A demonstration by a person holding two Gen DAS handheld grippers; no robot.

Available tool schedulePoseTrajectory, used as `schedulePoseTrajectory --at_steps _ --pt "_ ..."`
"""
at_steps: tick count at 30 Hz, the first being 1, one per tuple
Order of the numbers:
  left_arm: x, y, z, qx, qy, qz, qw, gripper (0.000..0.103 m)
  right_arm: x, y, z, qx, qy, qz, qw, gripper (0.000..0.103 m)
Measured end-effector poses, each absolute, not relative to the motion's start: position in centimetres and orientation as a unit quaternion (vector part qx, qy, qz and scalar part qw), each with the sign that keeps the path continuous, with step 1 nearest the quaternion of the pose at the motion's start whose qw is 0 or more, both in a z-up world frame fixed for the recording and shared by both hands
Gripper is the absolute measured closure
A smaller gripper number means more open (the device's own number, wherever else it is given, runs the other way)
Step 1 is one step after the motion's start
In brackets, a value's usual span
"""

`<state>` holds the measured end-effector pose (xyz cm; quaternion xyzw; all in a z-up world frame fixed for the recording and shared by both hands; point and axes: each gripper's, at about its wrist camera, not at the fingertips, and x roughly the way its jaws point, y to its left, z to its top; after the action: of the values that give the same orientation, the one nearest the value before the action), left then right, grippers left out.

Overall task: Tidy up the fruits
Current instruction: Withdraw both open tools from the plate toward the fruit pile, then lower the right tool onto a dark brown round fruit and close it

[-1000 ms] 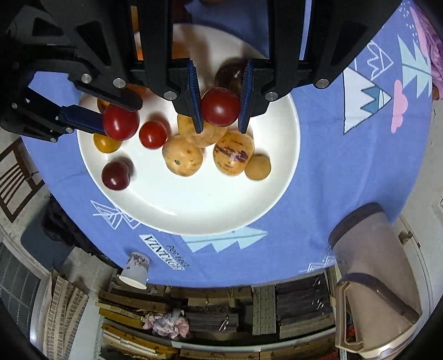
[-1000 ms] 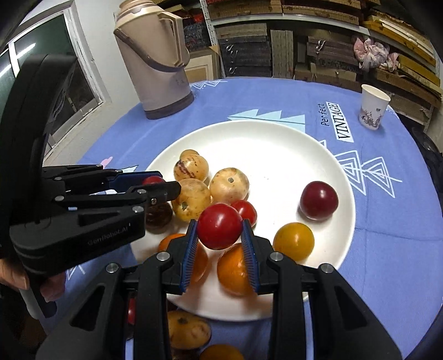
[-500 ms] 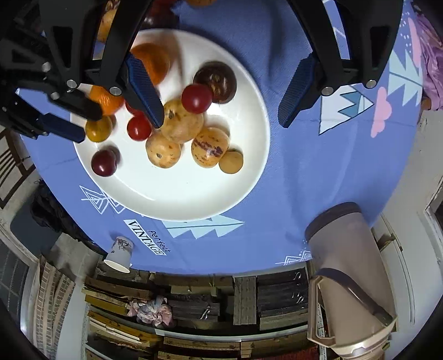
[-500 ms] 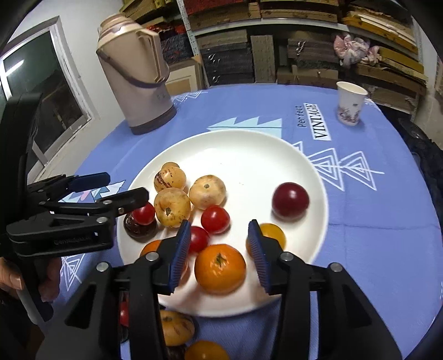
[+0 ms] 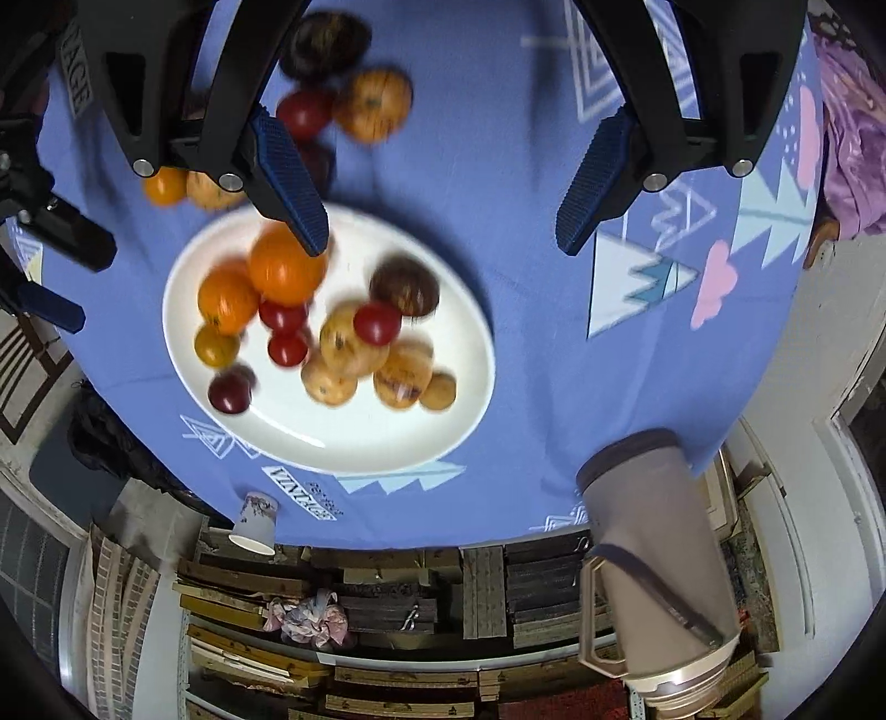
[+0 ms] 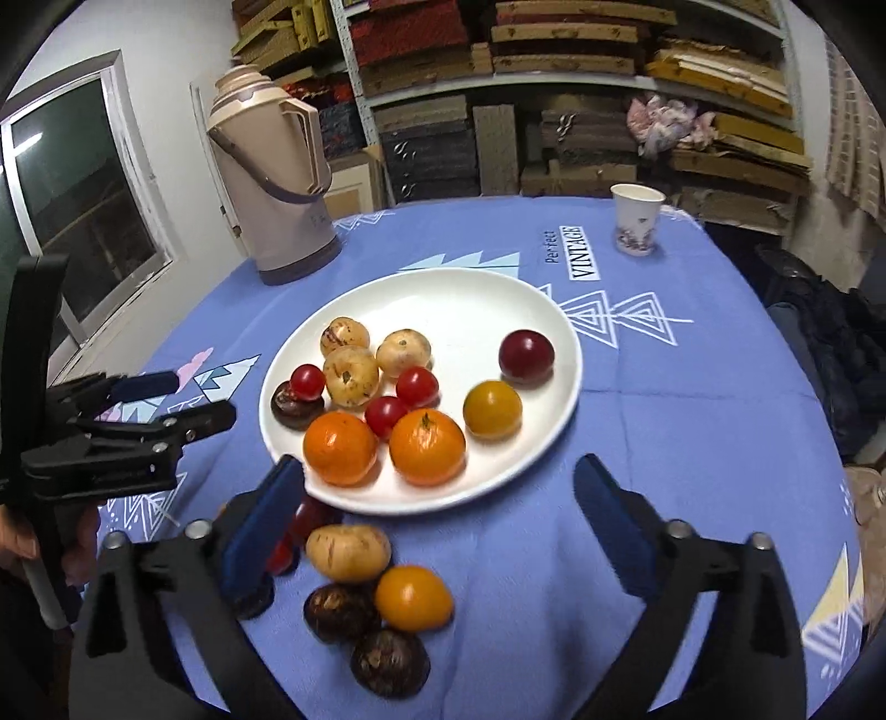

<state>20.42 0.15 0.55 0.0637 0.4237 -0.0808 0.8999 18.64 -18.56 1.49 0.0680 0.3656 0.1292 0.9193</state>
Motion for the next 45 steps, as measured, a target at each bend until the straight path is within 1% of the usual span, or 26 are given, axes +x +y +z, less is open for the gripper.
schedulePoseTrajectory --at_steps 8,12,19,30,33,34,36,37,38,42,43,45 --pt "15.8 1.1 -1.0 0.069 0.43 -0.086 0.896 0.017 14.0 -17.5 -0.9 0.07 0.393 0.148 0.905 0.006" --pt "14.1 1.5 -2.0 0.067 0.43 -0.084 0.897 0.017 12.5 -16.8 -2.3 0.054 0.405 0.147 0.901 0.006" --pt "13.2 2.2 -3.6 0.054 0.45 -0.087 0.887 0.017 11.8 -16.0 -3.6 0.038 0.418 0.154 0.895 0.006" --pt "13.3 1.7 -4.6 0.051 0.469 -0.101 0.876 0.017 12.3 -14.6 -4.4 0.011 0.428 0.166 0.888 0.007" --pt "13.4 1.6 -4.7 0.052 0.473 -0.103 0.873 0.017 12.6 -14.2 -4.7 0.003 0.438 0.172 0.882 0.011" --pt "13.4 1.6 -4.8 0.053 0.473 -0.102 0.873 0.017 12.7 -14.1 -4.9 0.004 0.443 0.175 0.879 0.016" --pt "13.3 1.6 -4.8 0.053 0.473 -0.104 0.873 0.017 13.0 -14.1 -5.4 0.006 0.453 0.173 0.874 0.021" --pt "13.3 1.6 -4.8 0.053 0.474 -0.105 0.873 0.017 13.0 -14.1 -5.7 0.008 0.457 0.175 0.872 0.028" --pt "13.3 1.5 -4.9 0.054 0.474 -0.106 0.872 0.017 13.0 -14.0 -5.8 0.009 0.458 0.173 0.872 0.031" --pt "13.3 1.3 -5.1 0.055 0.475 -0.108 0.872 0.016 13.1 -14.2 -5.9 0.022 0.454 0.169 0.875 0.032" --pt "13.3 1.2 -5.0 0.056 0.475 -0.108 0.872 0.016 13.1 -14.3 -5.9 0.022 0.453 0.167 0.875 0.034" --pt "13.2 1.1 -5.0 0.057 0.475 -0.106 0.872 0.016 13.1 -14.5 -5.8 0.021 0.451 0.16 0.878 0.042"
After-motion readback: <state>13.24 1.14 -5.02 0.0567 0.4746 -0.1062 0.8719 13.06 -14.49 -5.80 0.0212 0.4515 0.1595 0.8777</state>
